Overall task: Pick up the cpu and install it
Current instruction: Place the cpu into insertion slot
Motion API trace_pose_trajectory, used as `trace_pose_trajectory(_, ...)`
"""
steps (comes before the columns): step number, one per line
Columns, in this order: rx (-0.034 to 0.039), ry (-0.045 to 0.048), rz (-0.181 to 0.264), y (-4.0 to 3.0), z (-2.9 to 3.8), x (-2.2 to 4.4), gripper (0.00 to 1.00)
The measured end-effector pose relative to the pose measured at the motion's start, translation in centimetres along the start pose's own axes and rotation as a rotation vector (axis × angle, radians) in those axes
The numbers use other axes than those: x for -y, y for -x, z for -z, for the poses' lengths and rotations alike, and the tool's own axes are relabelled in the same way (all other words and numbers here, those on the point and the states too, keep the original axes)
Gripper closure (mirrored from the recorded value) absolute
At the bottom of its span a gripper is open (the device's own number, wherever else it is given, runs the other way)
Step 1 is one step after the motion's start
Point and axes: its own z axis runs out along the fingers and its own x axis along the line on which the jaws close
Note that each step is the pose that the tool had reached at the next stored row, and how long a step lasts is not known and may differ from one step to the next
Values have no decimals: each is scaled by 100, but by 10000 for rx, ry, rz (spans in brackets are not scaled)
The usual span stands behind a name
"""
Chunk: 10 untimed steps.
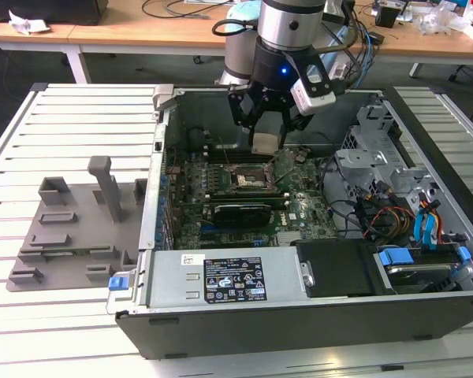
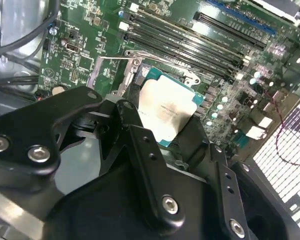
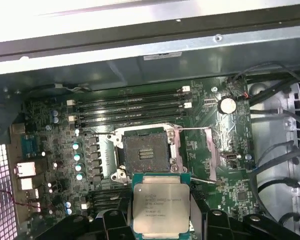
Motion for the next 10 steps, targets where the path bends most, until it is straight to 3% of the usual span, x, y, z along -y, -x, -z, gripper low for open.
trace_pose_trajectory(4, -11, 3, -1032, 0, 0, 0, 45)
trace_pose_trajectory(10, -15, -16, -1897, 0, -1, 0, 45)
